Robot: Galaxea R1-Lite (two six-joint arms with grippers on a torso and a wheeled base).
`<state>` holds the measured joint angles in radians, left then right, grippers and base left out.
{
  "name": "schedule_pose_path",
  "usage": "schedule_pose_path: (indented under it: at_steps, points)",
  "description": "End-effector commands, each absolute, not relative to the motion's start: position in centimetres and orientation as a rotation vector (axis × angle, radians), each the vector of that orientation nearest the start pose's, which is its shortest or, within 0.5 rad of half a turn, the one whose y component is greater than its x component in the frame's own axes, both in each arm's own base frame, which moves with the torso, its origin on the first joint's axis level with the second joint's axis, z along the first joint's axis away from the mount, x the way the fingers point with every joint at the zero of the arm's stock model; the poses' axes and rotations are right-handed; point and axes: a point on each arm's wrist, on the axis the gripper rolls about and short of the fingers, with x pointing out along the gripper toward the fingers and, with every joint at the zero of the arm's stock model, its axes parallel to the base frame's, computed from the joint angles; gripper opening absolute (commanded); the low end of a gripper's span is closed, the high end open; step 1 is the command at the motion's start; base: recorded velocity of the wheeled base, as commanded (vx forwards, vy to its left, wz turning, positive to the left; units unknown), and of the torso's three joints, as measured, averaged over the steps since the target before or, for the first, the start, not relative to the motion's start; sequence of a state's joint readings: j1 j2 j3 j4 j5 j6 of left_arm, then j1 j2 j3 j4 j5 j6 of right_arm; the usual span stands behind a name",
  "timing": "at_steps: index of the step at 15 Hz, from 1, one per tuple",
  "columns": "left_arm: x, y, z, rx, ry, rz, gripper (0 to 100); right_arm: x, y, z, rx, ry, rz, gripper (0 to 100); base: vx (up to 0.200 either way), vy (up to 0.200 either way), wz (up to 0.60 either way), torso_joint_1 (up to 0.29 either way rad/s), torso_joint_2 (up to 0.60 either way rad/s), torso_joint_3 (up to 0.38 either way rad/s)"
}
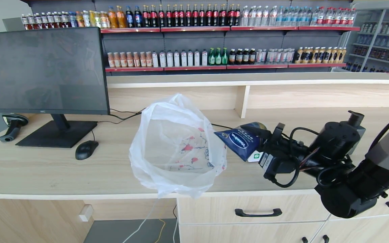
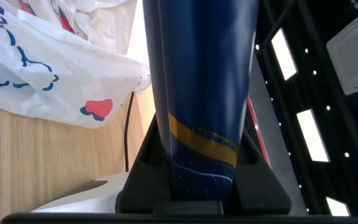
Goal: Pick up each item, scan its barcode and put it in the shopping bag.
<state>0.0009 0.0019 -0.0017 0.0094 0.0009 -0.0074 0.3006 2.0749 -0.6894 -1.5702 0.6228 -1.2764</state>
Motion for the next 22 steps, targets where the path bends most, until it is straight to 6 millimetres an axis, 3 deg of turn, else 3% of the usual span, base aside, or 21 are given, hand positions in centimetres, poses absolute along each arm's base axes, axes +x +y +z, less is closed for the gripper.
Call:
schedule_pose_path:
  at_steps: [1,4,6,10,13,14,16,20,22]
  points:
    - [-2.3,0.0,7.5,-0.008,0.009,0.003,100,31.4,12.9,12.7,-1.100,-0.736,0.745,0,0.000,0.000,0.00,0.000,0.00,0.000]
    - [-2.3,0.0,7.5,-0.008,0.009,0.002,100,31.0,13.2,13.3,-1.008,-0.713,0.772,0,0.000,0.000,0.00,0.000,0.00,0.000]
    - [-2.3,0.0,7.5,-0.008,0.009,0.002,100,29.9,14.3,14.7,-0.938,-0.738,0.792,0,0.000,0.000,0.00,0.000,0.00,0.000]
    - [-2.3,0.0,7.5,-0.008,0.009,0.003,100,25.7,17.0,15.7,-0.773,-0.649,0.793,0,0.000,0.000,0.00,0.000,0.00,0.000]
    - [-2.3,0.0,7.5,-0.008,0.009,0.003,100,24.2,17.0,17.2,-0.680,-0.624,0.729,0,0.000,0.000,0.00,0.000,0.00,0.000]
    - [-2.3,0.0,7.5,-0.008,0.009,0.003,100,22.8,16.9,17.7,-0.581,-0.575,0.719,0,0.000,0.000,0.00,0.000,0.00,0.000]
    - [-2.3,0.0,7.5,-0.008,0.009,0.002,100,22.2,16.3,18.5,-0.434,-0.512,0.657,0,0.000,0.000,0.00,0.000,0.00,0.000]
    - [-2.3,0.0,7.5,0.005,0.009,0.000,100,22.5,15.5,18.5,0.022,-0.323,0.486,0,0.000,0.000,0.00,0.000,0.00,0.000]
    - [-2.3,0.0,7.5,0.011,0.009,-0.002,100,23.1,15.4,18.0,0.083,-0.286,0.428,0,0.000,0.000,0.00,0.000,0.00,0.000]
